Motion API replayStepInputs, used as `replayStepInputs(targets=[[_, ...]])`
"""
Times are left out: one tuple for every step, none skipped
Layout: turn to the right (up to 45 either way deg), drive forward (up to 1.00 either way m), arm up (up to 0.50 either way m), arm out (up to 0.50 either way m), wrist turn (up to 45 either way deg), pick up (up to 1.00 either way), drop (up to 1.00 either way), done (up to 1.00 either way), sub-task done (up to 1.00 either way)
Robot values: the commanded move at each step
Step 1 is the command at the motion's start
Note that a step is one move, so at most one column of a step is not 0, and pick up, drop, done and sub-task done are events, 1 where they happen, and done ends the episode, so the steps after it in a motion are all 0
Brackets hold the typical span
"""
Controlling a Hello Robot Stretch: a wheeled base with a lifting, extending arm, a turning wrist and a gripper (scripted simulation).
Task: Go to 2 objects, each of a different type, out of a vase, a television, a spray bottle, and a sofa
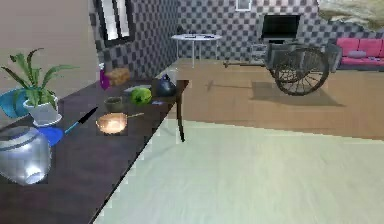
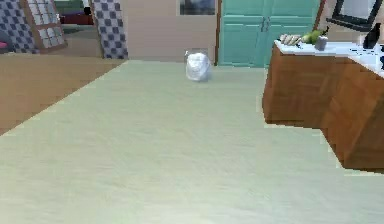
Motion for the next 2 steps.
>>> replayStepInputs(targets=[[45.0,0.0,0.0,0.0,0.0,0.0,0.0,0.0,0.0],[45.0,0.0,0.0,0.0,0.0,0.0,0.0,0.0,0.0]])
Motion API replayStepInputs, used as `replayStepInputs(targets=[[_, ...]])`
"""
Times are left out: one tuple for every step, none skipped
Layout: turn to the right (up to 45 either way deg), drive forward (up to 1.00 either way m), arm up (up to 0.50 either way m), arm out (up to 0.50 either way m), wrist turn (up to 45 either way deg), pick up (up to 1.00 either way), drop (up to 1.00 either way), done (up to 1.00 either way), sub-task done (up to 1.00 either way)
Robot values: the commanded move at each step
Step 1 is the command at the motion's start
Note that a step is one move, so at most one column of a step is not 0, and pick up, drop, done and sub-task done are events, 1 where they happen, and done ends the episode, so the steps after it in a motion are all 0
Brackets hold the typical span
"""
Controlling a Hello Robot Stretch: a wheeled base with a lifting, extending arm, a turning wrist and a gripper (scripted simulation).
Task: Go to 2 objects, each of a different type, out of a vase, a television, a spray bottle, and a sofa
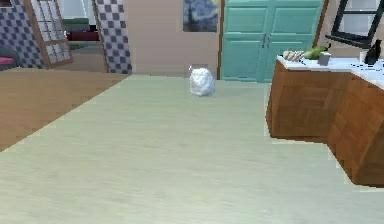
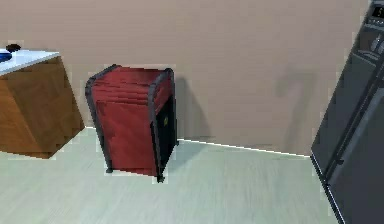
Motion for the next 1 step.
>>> replayStepInputs(targets=[[0.0,0.15,0.0,0.0,0.0,0.0,0.0,0.0,0.0]])
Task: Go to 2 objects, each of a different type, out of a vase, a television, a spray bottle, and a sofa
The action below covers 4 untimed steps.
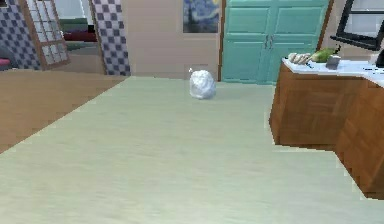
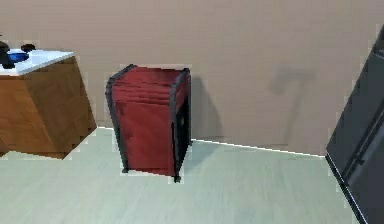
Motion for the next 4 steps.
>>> replayStepInputs(targets=[[-45.0,0.0,0.0,0.0,0.0,0.0,0.0,0.0,0.0],[-30.0,0.0,0.0,0.0,0.0,0.0,0.0,0.0,0.0],[-3.0,0.0,0.0,0.0,0.0,0.0,0.0,0.0,0.0],[45.0,0.0,0.0,0.0,0.0,0.0,0.0,0.0,0.0]])
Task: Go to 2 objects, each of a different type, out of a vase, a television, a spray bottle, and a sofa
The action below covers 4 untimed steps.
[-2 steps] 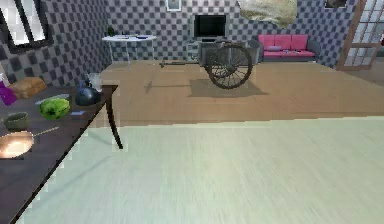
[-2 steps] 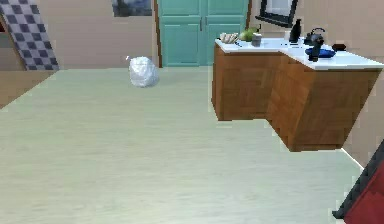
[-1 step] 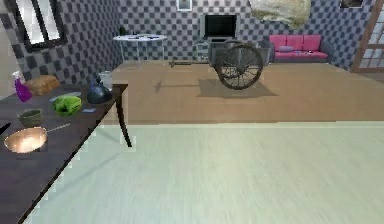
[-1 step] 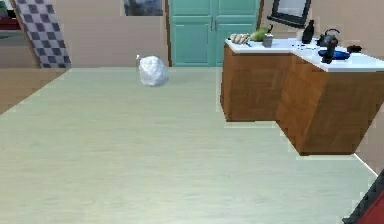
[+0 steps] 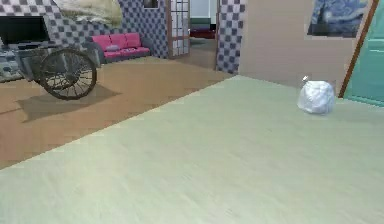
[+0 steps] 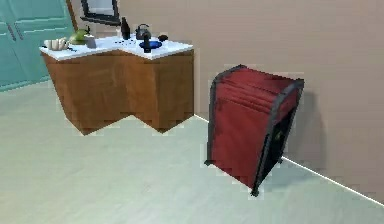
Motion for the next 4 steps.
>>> replayStepInputs(targets=[[45.0,0.0,0.0,0.0,0.0,0.0,0.0,0.0,0.0],[39.0,0.0,0.0,0.0,0.0,0.0,0.0,0.0,0.0],[0.0,0.2,0.0,0.0,0.0,0.0,0.0,0.0,0.0],[-45.0,0.0,0.0,0.0,0.0,0.0,0.0,0.0,0.0]])
